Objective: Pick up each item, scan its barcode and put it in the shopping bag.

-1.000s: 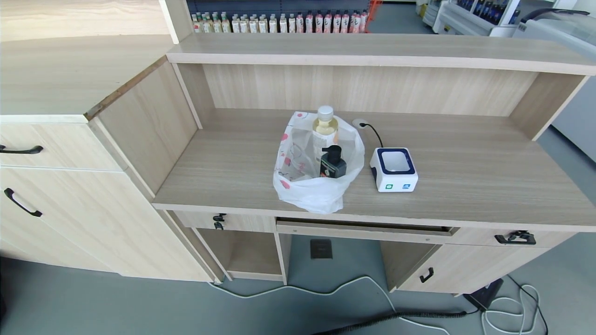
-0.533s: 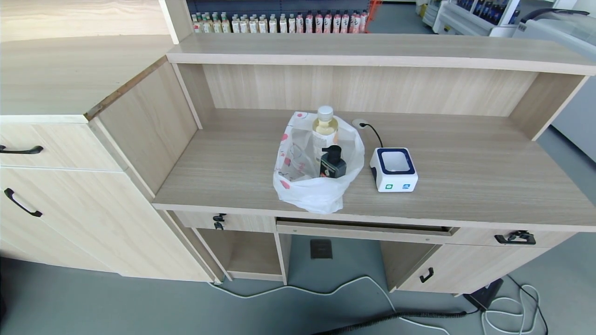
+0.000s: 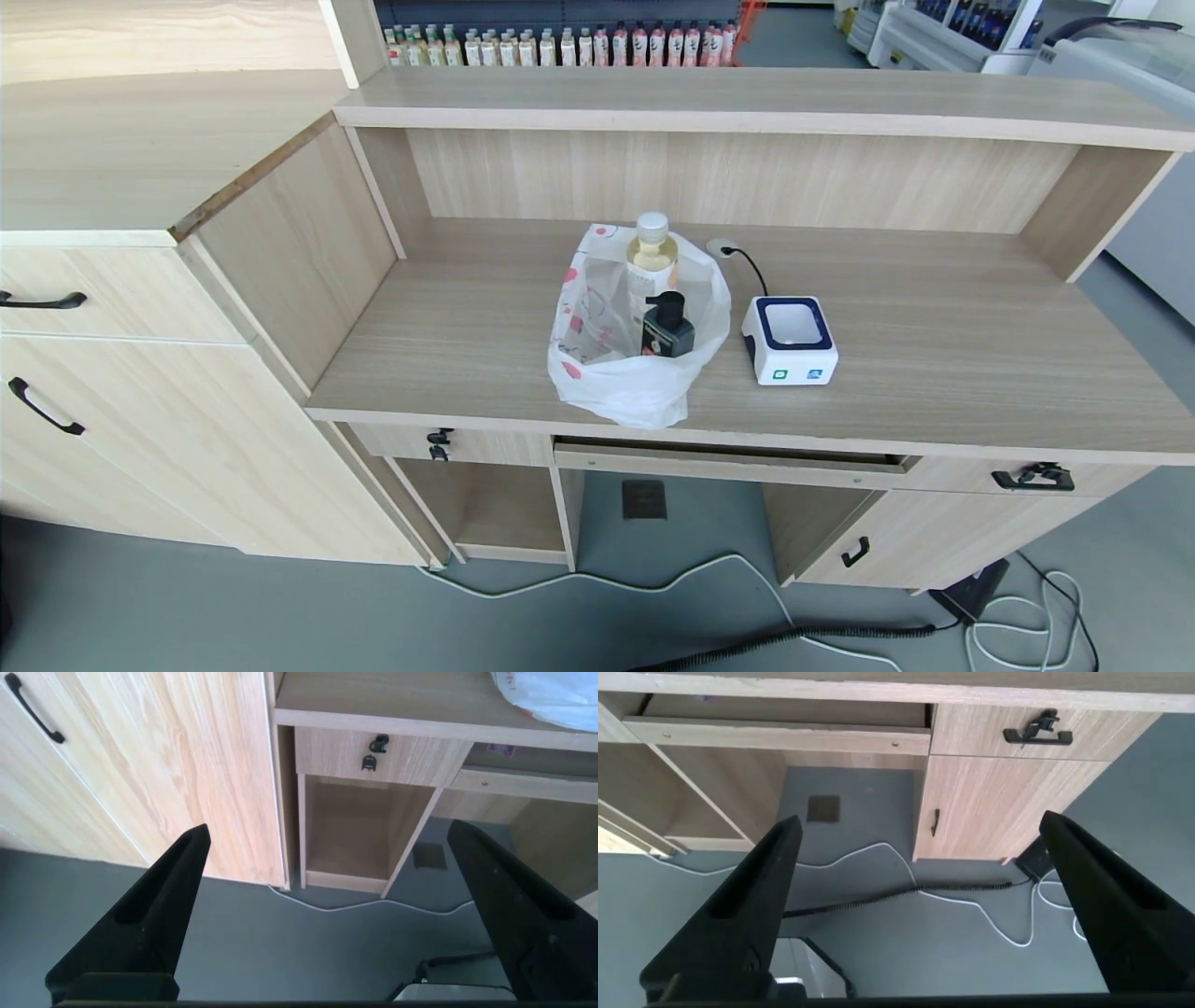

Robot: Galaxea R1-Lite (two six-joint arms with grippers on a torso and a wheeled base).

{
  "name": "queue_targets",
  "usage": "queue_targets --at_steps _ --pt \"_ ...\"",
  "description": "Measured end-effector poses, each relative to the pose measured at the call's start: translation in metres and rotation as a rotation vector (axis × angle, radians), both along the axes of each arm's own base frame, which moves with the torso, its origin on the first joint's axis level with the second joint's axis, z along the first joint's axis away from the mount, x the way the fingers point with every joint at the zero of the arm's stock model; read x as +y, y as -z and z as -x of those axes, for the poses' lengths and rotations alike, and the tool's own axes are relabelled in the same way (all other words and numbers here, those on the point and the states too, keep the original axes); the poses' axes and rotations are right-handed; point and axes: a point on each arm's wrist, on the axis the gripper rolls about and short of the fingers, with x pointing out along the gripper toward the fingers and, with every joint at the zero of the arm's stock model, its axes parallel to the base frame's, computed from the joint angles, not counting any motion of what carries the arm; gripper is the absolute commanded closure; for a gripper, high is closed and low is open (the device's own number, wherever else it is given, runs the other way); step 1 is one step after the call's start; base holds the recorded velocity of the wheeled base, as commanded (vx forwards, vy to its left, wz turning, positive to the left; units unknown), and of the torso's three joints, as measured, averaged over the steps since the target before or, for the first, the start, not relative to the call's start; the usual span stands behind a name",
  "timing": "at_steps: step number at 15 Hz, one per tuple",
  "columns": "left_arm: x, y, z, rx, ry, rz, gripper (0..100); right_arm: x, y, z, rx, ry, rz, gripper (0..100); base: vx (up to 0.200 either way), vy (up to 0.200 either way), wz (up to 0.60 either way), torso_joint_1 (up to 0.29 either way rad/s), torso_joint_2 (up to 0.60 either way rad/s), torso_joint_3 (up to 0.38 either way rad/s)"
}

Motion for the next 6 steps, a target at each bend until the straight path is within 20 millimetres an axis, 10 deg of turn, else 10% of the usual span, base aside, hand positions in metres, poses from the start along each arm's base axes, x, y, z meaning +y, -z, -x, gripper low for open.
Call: queue_targets --at_steps 6 --pt "0.0000 0.0000 0.0000 0.000 -0.001 0.000 0 0.0000 0.0004 0.0000 0.003 0.000 0.000 0 0.000 0.000 0.00 0.000 0.00 0.000"
